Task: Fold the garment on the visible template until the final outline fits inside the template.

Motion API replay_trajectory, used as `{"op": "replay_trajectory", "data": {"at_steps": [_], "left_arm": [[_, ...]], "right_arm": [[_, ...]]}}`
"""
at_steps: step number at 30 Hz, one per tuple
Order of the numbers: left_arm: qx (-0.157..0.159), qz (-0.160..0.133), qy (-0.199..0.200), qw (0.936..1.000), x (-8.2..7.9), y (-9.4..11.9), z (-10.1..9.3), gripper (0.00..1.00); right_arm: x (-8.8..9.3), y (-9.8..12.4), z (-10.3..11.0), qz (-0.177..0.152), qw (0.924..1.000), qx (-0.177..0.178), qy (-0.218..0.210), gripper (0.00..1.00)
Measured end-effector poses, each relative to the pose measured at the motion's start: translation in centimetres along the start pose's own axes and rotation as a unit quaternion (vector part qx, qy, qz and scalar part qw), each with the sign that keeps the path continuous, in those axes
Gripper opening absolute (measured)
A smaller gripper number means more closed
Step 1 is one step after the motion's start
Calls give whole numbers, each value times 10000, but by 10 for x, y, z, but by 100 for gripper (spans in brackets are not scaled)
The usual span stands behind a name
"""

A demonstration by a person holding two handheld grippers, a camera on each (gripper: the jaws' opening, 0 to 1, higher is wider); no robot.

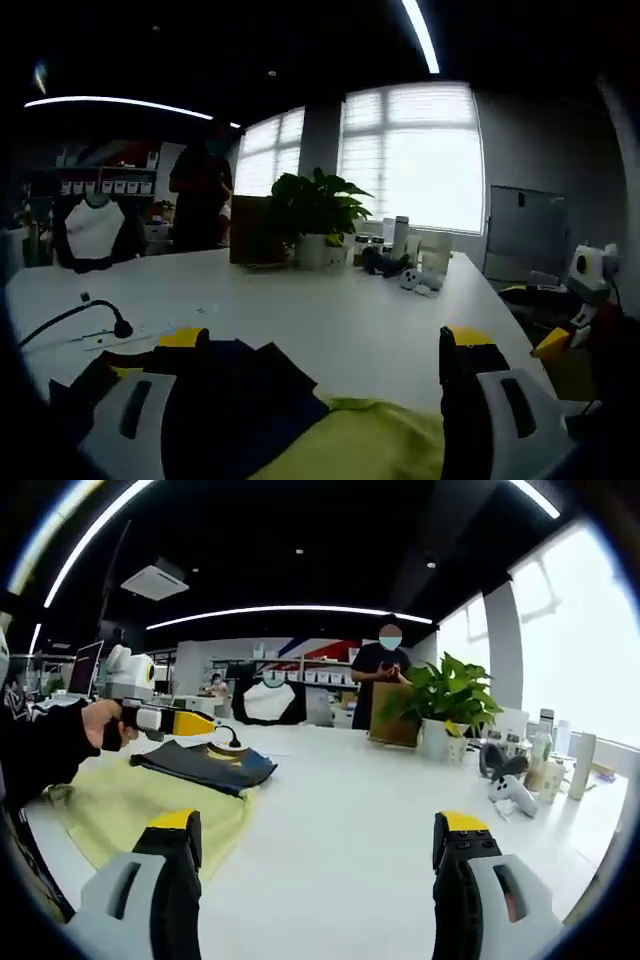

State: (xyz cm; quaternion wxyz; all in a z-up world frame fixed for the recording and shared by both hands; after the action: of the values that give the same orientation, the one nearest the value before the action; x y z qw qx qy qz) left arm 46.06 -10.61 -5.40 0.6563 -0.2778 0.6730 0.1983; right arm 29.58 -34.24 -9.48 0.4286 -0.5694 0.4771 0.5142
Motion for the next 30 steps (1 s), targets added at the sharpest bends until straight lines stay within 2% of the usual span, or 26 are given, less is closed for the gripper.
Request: {"op": "replay_trajectory", "data": {"at_steps": [2, 4, 6, 8, 11, 13, 16, 22, 28, 30], "left_arm": [[3, -246, 73, 9997, -13, 12, -2, 100], [-34, -343, 130, 9993, -21, 22, -1, 100], [-90, -384, 110, 9992, -27, 33, 1, 100], [-251, -401, 16, 9989, -34, 50, 6, 100], [-460, -559, 92, 9973, -43, 71, 12, 100], [-476, -582, -2, 9972, -48, 85, 12, 100], [-739, -632, -113, 9952, -53, 105, 15, 100], [-1030, -736, -216, 9917, -61, 139, 20, 100], [-1209, -825, -215, 9890, -67, 171, 20, 99], [-1267, -781, -184, 9887, -64, 183, 21, 93]], "right_arm": [[-1, 0, 2, -96, 9999, -46, 70, 99], [0, -1, 4, -152, 9998, -99, 64, 99], [0, -3, 6, -260, 9995, -161, -42, 99], [-4, -4, 7, -544, 9979, -234, -244, 99], [-10, -6, 6, -657, 9976, -181, -81, 99], [-18, -7, 7, -852, 9961, -212, 70, 99], [-26, -10, 10, -1007, 9944, -304, 51, 99], [-33, -14, 15, -1184, 9922, -384, -70, 99], [-36, -15, 15, -1121, 9926, -455, -2, 99], [-35, -15, 15, -985, 9939, -489, 94, 99]]}}
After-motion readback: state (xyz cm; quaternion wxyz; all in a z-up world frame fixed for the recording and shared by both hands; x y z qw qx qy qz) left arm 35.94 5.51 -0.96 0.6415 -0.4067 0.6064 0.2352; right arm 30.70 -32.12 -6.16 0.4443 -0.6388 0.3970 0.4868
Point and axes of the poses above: the point that each gripper's makers call its tool centre point, and the gripper's own axes: y roughly backward along the fingers, z roughly to its left, x roughly out of its underside, the point moved 6 cm from there along y, roughly backward along the fingers, and after that the axes turned 6 degrees about -z, right-handed, at the moved point
